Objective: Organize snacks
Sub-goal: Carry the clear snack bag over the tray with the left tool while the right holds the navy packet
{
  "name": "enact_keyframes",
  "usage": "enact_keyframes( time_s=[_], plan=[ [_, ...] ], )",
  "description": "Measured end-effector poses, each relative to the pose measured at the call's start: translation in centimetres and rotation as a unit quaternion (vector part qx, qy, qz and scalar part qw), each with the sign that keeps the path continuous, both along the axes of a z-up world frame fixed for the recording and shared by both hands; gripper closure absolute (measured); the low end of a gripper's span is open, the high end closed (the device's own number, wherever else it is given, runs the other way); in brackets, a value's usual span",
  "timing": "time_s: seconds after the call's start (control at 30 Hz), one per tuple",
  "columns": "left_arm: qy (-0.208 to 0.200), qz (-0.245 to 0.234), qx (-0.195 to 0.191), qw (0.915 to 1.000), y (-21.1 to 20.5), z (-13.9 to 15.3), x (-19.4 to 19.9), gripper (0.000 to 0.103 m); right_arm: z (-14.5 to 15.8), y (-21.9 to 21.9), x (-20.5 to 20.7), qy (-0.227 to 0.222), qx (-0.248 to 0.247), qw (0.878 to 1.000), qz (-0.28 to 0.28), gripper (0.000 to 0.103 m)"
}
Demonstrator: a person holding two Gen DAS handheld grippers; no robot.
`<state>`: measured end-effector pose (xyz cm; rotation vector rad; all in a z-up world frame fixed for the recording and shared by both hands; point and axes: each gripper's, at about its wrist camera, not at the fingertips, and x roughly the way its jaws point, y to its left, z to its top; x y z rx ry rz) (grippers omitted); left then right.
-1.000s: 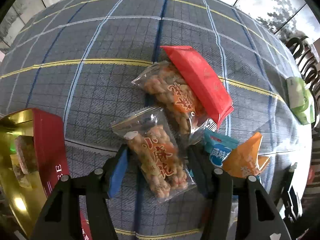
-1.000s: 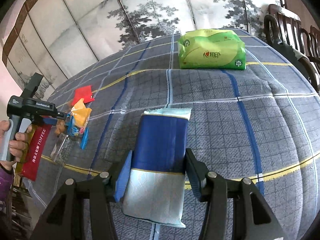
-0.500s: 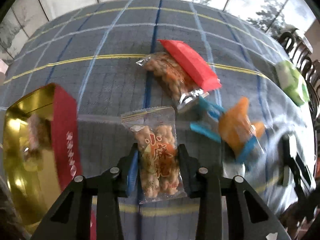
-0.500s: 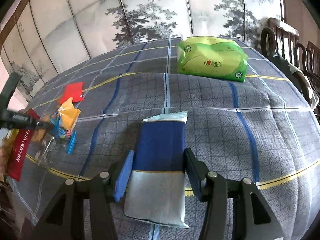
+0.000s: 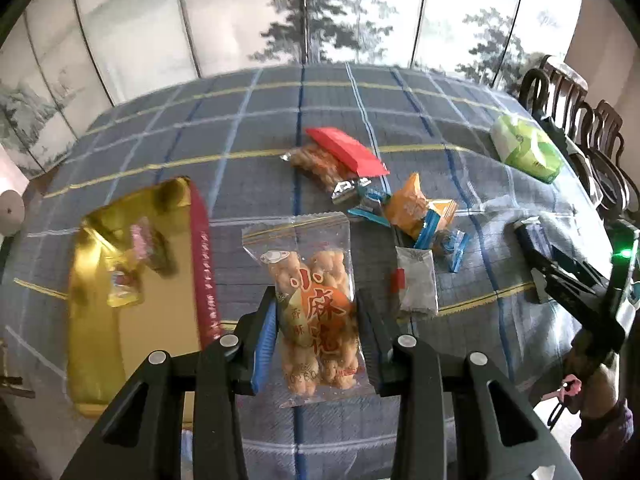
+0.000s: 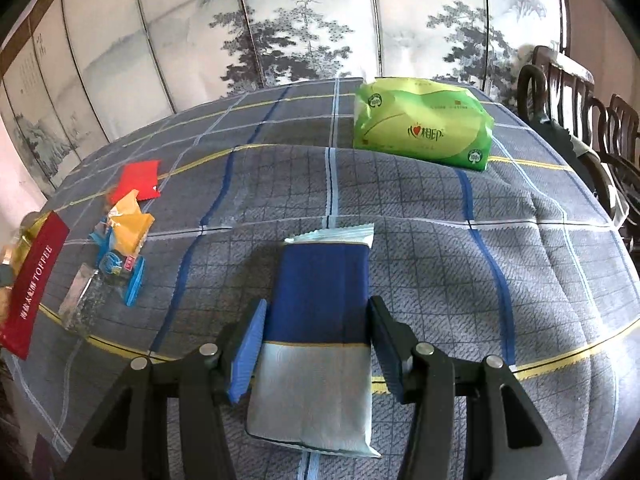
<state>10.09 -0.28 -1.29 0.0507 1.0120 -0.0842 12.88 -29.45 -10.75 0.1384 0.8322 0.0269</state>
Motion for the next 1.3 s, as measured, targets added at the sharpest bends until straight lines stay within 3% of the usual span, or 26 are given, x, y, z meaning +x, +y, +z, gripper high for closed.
enact_keyframes(
  time_s=[0.13, 0.53, 1.3],
  plan=[
    [-0.019, 0.005, 0.011, 0.9997, 1.2, 1.1, -1.6, 0.069, -0.1, 1.0, -0.1, -0.001, -0.034, 0.999, -0.006, 0.051],
    [-0.047, 0.042, 0.018, 0.9978, 5.4, 2.0, -3.7, 0.069, -0.2, 1.3, -0.1, -0.001, -0.036, 0.999, -0.008, 0.051],
    [-0.048, 0.122, 0.033, 0.9908, 14.1, 0.4, -3.7, 0.069, -0.2, 1.5, 0.0, 0.003, -0.055, 0.998, -0.013, 0.051]
  ],
)
